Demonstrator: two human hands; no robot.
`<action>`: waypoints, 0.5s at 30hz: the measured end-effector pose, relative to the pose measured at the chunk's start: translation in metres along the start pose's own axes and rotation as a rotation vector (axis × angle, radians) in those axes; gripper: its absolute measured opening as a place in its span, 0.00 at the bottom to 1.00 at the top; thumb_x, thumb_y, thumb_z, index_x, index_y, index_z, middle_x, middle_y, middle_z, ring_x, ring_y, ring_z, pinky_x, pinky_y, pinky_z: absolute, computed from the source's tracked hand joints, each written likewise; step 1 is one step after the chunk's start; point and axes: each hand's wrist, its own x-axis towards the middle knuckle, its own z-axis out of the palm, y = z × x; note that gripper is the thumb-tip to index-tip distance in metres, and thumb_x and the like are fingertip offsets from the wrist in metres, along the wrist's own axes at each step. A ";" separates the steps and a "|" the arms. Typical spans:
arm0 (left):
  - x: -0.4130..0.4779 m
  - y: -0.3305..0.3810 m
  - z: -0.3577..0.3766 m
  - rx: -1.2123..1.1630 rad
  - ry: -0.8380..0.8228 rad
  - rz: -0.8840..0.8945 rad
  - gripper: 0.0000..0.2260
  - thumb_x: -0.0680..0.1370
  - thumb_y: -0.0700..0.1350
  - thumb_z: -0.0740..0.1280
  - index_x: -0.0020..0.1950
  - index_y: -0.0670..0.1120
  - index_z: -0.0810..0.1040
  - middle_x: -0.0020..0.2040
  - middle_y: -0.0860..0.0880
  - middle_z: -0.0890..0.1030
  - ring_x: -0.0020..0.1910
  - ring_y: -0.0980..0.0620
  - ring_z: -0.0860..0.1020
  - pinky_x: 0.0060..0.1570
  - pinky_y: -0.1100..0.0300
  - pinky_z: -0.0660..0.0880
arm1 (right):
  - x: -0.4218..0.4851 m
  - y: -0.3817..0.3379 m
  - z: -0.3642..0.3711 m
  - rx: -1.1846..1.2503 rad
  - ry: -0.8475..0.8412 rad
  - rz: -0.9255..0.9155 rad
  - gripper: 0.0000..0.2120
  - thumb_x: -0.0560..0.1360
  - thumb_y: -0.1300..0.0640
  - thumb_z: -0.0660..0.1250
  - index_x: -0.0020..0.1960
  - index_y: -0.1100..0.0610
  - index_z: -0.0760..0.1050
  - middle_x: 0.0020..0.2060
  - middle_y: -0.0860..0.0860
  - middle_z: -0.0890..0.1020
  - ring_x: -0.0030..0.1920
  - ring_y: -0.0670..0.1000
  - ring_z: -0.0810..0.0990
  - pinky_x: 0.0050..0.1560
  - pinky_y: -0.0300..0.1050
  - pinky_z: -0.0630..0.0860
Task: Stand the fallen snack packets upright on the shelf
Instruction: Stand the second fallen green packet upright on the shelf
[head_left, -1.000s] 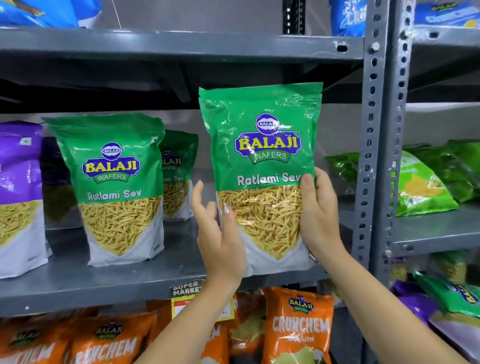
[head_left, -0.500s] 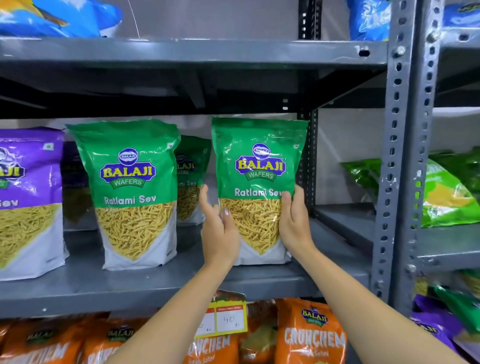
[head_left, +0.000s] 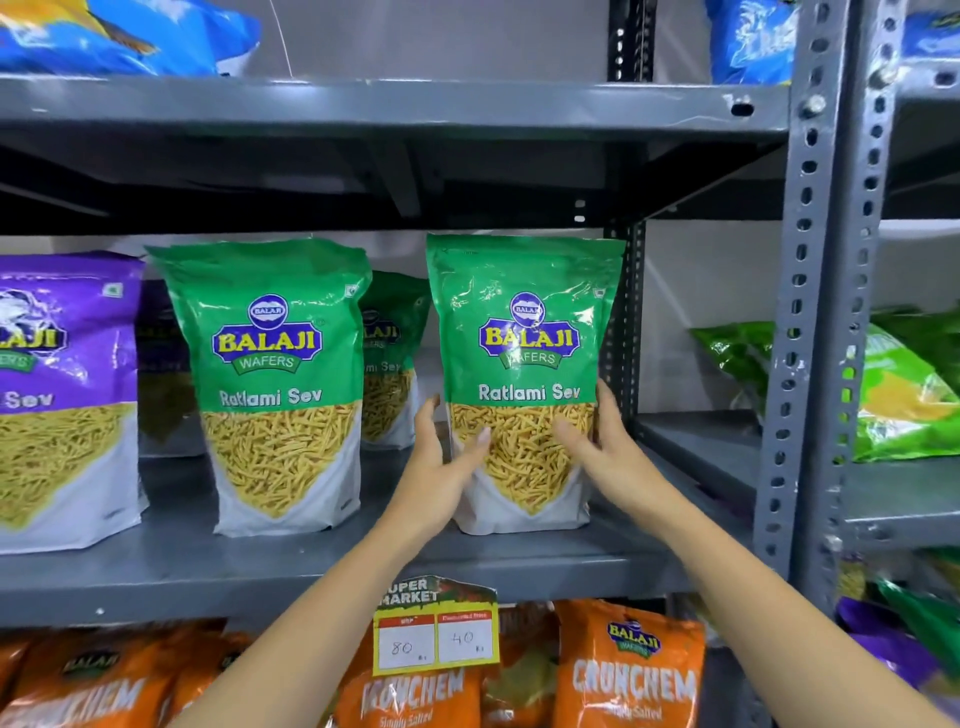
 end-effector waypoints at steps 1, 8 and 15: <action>-0.002 -0.002 -0.003 0.067 -0.061 -0.024 0.45 0.69 0.62 0.72 0.77 0.59 0.47 0.74 0.57 0.65 0.73 0.55 0.64 0.71 0.55 0.62 | -0.004 0.002 -0.003 -0.066 -0.068 0.031 0.49 0.66 0.41 0.73 0.78 0.44 0.48 0.69 0.38 0.69 0.67 0.37 0.70 0.68 0.38 0.64; -0.006 0.003 0.008 0.366 -0.179 -0.137 0.59 0.65 0.53 0.79 0.79 0.47 0.37 0.81 0.51 0.48 0.79 0.51 0.52 0.71 0.59 0.58 | -0.011 0.024 -0.015 -0.112 -0.140 0.090 0.55 0.56 0.48 0.84 0.73 0.36 0.54 0.69 0.35 0.71 0.71 0.41 0.69 0.75 0.46 0.63; -0.002 0.007 0.031 0.427 -0.225 -0.091 0.55 0.65 0.55 0.79 0.78 0.46 0.45 0.79 0.49 0.57 0.75 0.50 0.61 0.59 0.64 0.62 | -0.023 0.030 -0.036 -0.010 -0.116 0.158 0.57 0.57 0.54 0.83 0.77 0.46 0.54 0.69 0.42 0.74 0.70 0.45 0.72 0.75 0.51 0.65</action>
